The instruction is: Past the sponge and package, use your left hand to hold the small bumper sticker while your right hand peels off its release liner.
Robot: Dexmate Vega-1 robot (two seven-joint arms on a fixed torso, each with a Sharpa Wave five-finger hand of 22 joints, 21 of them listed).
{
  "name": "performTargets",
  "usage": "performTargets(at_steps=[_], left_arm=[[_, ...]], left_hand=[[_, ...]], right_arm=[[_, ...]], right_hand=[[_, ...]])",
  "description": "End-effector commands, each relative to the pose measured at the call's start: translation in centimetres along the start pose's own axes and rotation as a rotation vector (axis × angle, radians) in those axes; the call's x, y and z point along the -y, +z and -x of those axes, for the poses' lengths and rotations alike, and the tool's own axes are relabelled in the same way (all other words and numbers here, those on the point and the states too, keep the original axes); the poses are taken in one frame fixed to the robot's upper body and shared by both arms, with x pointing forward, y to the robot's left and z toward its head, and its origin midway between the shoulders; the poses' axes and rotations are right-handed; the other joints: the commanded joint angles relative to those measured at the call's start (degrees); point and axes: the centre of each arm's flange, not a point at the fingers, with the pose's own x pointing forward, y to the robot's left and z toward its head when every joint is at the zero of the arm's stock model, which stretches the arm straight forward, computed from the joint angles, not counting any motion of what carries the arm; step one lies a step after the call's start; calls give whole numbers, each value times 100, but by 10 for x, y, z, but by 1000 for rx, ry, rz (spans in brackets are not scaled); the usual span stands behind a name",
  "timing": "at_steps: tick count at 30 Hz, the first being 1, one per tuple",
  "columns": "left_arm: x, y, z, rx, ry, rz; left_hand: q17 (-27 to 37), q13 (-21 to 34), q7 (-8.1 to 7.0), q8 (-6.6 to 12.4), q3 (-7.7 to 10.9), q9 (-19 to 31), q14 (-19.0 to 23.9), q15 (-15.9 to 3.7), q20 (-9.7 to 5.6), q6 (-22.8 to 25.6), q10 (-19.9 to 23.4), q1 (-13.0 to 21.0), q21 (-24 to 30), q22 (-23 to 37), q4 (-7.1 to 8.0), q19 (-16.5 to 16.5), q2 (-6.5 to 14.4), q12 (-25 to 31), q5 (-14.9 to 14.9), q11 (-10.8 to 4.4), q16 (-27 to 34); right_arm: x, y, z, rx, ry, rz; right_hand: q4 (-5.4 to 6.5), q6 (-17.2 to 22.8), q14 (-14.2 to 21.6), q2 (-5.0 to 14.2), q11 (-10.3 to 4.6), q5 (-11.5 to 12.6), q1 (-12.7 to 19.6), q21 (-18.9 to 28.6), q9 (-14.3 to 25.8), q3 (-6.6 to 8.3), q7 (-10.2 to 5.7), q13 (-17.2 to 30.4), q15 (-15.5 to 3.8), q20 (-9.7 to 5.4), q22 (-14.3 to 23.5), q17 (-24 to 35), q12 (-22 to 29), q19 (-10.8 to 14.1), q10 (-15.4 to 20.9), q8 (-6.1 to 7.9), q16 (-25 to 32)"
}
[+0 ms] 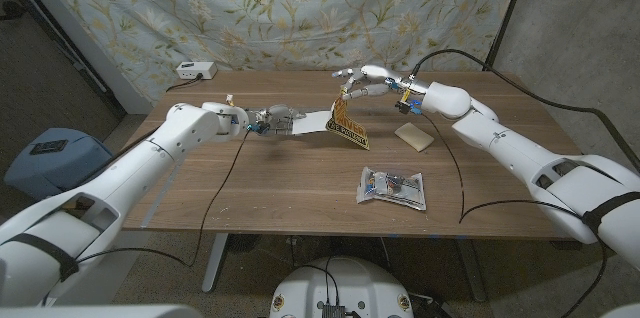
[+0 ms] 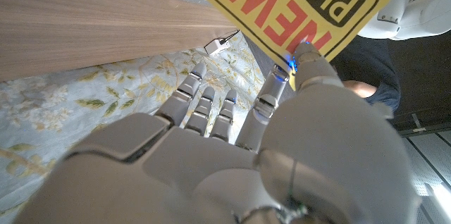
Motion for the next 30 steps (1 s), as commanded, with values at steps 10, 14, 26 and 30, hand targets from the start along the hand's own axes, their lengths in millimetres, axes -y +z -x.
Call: performTargets(at_steps=[10,14,26,30], left_arm=[[-11,-3,3,-15,0,-7],[-12,-3,4,-18,2,-10],[-11,-2,8,-22,4,-20],[-10,-3,8,-25,0,-23]], left_hand=[[44,5,-5,32,60,19,24,-1,-4,20,121,24,84,6,1,-34,26,-32,-3,-86,-26],[47,19,-9,37,67,22,31,-3,-12,23,114,21,100,4,0,-41,23,-35,-2,-96,-34],[79,38,-3,41,79,20,27,-8,-18,27,123,9,159,-1,2,-58,18,-46,-5,-79,-56],[87,42,-9,39,82,14,24,5,-23,27,125,0,176,-3,7,-64,20,-51,-6,-86,-65]], right_arm=[[15,-6,8,-18,-22,3],[17,-7,11,-23,-25,2],[23,-11,23,-38,-43,1],[25,-12,27,-45,-47,0]], right_hand=[[10,1,27,-8,-12,52,62,1,28,-43,-9,10,15,29,5,20,1,50,29,33,16],[9,-1,25,-6,-14,56,66,3,28,-47,-10,10,11,31,5,21,0,54,28,31,15],[7,9,30,0,-16,66,78,3,23,-55,-9,10,9,31,5,23,0,56,31,28,17],[8,7,32,-6,-17,69,76,5,23,-63,-6,10,7,41,5,23,2,63,38,26,17]])
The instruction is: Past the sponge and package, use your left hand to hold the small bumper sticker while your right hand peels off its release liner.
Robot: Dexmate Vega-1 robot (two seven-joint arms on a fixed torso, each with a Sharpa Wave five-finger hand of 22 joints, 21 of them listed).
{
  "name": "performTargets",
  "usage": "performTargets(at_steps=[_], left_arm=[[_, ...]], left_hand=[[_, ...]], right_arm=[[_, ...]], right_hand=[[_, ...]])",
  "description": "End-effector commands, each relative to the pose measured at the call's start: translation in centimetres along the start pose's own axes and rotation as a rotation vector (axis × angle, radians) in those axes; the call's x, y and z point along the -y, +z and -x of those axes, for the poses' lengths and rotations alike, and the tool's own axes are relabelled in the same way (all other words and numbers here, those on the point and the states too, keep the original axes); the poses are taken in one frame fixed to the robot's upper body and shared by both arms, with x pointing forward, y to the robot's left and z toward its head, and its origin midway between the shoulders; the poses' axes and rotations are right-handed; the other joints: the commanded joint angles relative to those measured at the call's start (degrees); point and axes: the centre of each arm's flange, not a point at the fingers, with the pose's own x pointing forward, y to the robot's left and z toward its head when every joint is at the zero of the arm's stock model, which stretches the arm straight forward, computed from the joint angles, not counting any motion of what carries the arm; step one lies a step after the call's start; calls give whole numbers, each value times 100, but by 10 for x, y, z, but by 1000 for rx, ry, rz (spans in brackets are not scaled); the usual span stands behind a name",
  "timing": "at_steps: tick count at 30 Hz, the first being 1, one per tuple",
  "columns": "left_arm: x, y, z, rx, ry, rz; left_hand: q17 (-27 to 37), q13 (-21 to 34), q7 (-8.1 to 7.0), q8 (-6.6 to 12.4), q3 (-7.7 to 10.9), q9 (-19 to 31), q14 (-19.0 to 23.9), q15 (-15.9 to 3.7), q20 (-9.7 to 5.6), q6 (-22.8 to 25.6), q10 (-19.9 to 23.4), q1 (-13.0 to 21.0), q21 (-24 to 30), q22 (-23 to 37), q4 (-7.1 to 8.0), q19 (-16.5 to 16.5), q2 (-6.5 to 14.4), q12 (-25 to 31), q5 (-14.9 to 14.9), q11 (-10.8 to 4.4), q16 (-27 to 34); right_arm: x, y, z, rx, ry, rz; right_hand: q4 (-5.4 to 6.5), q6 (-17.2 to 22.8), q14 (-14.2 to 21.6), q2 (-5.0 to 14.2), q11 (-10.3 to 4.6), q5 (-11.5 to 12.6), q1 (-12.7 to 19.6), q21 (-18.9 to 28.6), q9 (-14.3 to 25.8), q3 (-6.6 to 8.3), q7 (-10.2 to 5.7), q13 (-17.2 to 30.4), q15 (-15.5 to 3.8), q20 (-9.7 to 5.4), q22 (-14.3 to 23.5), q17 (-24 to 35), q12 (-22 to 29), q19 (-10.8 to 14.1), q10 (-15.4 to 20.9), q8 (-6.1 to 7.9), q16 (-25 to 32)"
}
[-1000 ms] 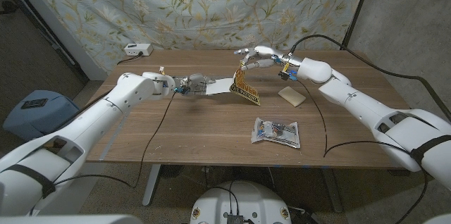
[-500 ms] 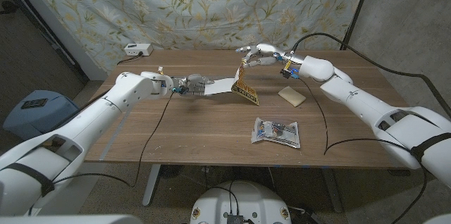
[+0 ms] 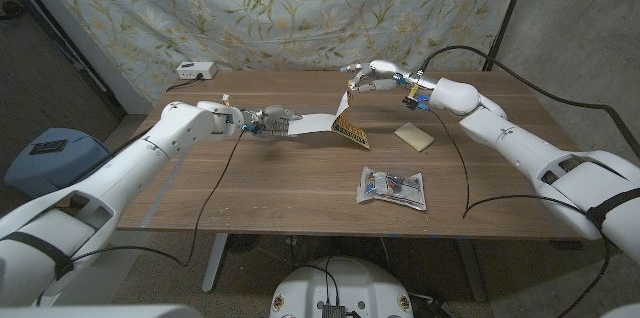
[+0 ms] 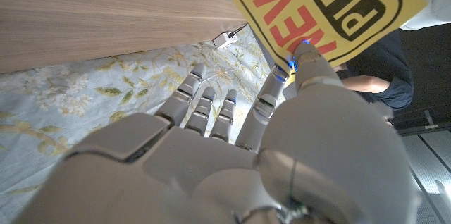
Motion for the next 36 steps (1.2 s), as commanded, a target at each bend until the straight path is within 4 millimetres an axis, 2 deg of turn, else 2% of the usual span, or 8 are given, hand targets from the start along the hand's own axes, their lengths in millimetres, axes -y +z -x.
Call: performTargets(at_steps=[1,36], left_arm=[[1,-1,4,-7,-1,-10],[-13,-3,16,-8,16,-17]], left_hand=[[14,19,-10,49,54,11,29,2,-3,29,121,19,52,4,6,-45,26,-11,14,-83,-23],[84,45,-21,55,90,6,32,-3,-14,23,121,-10,180,-11,12,-127,24,-60,9,-87,-76]], right_arm=[[6,-4,13,-20,-19,-3],[21,-12,38,-67,-48,8]], right_hand=[[-8,21,28,-4,-13,25,75,4,19,-15,-16,10,6,25,5,25,3,49,42,16,16],[-1,10,35,3,-15,55,83,7,27,-41,-14,11,8,38,5,34,2,68,55,6,18]])
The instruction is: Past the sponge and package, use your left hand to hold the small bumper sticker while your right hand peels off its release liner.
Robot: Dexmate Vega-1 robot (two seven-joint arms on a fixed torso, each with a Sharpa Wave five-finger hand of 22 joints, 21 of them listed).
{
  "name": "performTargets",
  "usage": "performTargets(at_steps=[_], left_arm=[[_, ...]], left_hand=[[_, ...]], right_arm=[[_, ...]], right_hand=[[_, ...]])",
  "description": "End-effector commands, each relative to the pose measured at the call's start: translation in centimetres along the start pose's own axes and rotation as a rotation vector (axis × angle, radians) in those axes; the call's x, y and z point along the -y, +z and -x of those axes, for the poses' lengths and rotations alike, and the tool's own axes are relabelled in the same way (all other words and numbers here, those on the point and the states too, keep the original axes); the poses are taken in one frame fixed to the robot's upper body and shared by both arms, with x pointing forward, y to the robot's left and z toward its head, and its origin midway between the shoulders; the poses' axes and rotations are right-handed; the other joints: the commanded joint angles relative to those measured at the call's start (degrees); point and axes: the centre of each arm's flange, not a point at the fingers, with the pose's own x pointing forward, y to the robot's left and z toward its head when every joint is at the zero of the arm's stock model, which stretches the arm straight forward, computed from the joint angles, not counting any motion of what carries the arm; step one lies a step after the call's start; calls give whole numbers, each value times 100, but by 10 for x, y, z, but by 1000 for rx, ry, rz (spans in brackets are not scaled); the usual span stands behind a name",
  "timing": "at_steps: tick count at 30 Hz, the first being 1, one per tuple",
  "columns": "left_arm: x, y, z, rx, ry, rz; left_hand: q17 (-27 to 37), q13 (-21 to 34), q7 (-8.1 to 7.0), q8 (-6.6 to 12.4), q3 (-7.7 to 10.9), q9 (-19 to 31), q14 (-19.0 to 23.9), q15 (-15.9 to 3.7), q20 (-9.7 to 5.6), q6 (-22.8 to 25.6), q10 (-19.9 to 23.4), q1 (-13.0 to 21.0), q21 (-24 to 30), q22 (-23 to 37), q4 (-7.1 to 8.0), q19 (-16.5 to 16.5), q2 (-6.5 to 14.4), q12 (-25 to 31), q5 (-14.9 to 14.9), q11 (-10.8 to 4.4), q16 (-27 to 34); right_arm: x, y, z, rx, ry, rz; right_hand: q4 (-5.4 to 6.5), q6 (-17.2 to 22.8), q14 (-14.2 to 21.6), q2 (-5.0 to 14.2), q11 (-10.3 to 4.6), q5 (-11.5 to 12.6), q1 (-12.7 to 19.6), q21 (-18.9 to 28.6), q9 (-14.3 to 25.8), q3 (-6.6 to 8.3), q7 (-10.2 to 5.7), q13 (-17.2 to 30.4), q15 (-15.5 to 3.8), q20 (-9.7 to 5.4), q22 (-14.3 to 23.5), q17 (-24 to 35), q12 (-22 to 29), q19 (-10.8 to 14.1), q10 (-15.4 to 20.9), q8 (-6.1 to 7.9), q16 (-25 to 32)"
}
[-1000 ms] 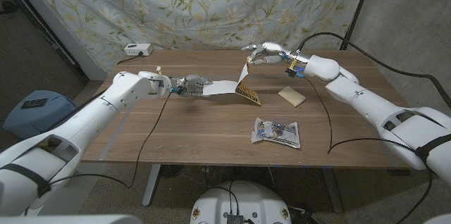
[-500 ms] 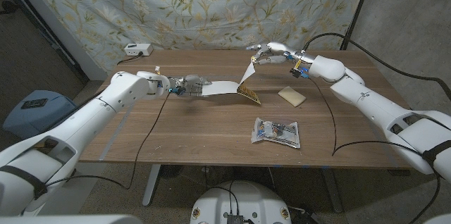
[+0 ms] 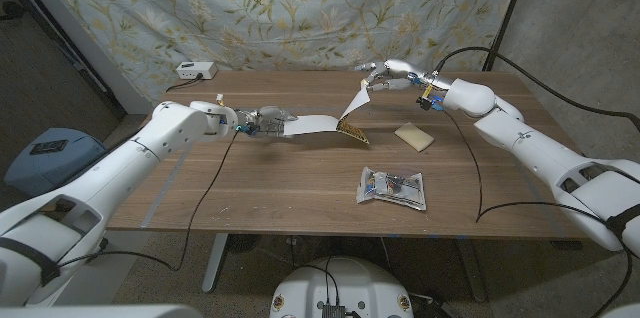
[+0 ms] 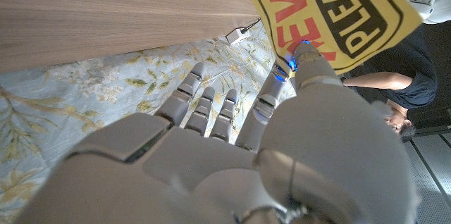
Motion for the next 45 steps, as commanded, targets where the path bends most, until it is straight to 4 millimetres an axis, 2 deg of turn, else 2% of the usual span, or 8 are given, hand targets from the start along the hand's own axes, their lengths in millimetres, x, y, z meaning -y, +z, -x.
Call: performTargets(at_steps=[1,31,45], left_arm=[[-6,-1,3,-4,3,-4],[-27,-4,10,-8,-9,-17],[-28,-4,14,-1,-10,-13]], left_hand=[[28,15,-4,32,52,25,31,-2,-1,38,130,3,32,17,3,-14,38,-32,9,-91,-13],[84,45,-17,37,85,31,24,-5,-2,17,123,-19,140,6,0,-78,36,-71,6,-91,-62],[110,45,-23,40,100,27,33,0,-2,17,138,-35,195,0,1,-106,30,-92,4,-102,-84]], right_arm=[[8,-3,7,-18,-13,-1],[20,-6,12,-69,-51,20],[27,-3,18,-83,-75,28]], right_hand=[[33,22,34,15,6,56,35,8,28,-10,-21,11,5,21,5,35,2,53,36,19,17],[31,13,60,14,1,79,48,11,23,-26,-12,11,1,59,5,41,4,75,52,4,23],[31,24,98,14,0,97,51,18,31,-23,-15,11,5,73,5,47,13,102,89,9,31]])
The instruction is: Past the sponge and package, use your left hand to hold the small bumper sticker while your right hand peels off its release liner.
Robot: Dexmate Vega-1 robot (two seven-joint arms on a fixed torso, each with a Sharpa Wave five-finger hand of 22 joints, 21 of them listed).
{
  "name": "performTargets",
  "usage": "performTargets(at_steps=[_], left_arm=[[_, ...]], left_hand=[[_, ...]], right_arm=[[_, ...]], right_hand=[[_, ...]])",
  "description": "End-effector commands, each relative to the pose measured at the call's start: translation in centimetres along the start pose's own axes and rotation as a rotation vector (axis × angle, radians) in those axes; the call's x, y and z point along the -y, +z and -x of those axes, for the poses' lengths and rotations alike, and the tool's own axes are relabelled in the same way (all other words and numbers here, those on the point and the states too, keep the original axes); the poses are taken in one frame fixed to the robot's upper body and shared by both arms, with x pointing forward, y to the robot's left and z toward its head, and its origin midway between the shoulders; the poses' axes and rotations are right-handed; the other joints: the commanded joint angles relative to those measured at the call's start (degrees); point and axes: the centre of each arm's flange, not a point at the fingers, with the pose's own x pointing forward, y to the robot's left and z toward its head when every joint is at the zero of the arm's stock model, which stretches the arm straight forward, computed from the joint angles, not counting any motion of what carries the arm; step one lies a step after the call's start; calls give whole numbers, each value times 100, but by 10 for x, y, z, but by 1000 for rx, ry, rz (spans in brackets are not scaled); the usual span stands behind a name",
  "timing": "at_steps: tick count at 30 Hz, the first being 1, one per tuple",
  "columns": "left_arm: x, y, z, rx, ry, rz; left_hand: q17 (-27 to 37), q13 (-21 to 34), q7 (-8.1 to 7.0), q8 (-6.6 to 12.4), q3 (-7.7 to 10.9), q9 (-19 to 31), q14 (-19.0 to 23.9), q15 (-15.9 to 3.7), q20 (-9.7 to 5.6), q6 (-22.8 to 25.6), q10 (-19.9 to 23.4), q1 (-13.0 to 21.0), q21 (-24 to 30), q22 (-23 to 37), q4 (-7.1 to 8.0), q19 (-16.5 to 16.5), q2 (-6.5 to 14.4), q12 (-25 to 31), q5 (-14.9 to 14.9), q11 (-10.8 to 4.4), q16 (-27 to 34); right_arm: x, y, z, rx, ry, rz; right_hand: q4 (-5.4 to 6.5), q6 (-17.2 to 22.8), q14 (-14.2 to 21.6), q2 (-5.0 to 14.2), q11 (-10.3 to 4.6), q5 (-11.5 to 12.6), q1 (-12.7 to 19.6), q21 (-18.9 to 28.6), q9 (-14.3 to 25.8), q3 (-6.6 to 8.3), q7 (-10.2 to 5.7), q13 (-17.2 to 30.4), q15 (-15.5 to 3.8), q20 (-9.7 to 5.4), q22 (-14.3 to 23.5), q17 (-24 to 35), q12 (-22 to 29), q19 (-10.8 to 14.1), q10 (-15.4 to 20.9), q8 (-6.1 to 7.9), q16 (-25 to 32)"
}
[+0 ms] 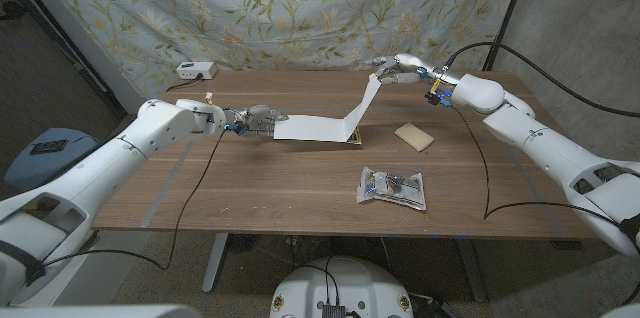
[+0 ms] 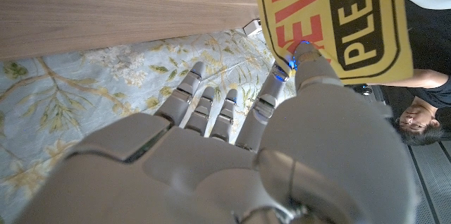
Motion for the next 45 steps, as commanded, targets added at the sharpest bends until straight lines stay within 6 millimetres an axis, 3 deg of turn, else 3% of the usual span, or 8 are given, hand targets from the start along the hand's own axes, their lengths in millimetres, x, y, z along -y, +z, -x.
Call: performTargets(at_steps=[1,45], left_arm=[[0,-2,3,4,-2,4],[-11,-16,18,16,-14,9]], left_hand=[[34,23,4,29,45,19,35,2,-12,34,141,-36,60,-2,-5,-13,33,-27,26,-104,-20],[128,63,4,45,80,22,39,-2,-18,30,156,-57,220,-19,-13,-75,20,-73,17,-106,-71]], right_arm=[[5,1,6,-17,-24,5],[22,13,29,-76,-45,77]], right_hand=[[5,33,50,13,29,54,54,20,3,-1,-26,11,-4,-1,5,19,15,36,68,19,32],[7,34,93,7,25,87,56,16,6,1,-23,13,-10,-9,5,30,14,58,106,11,29]])
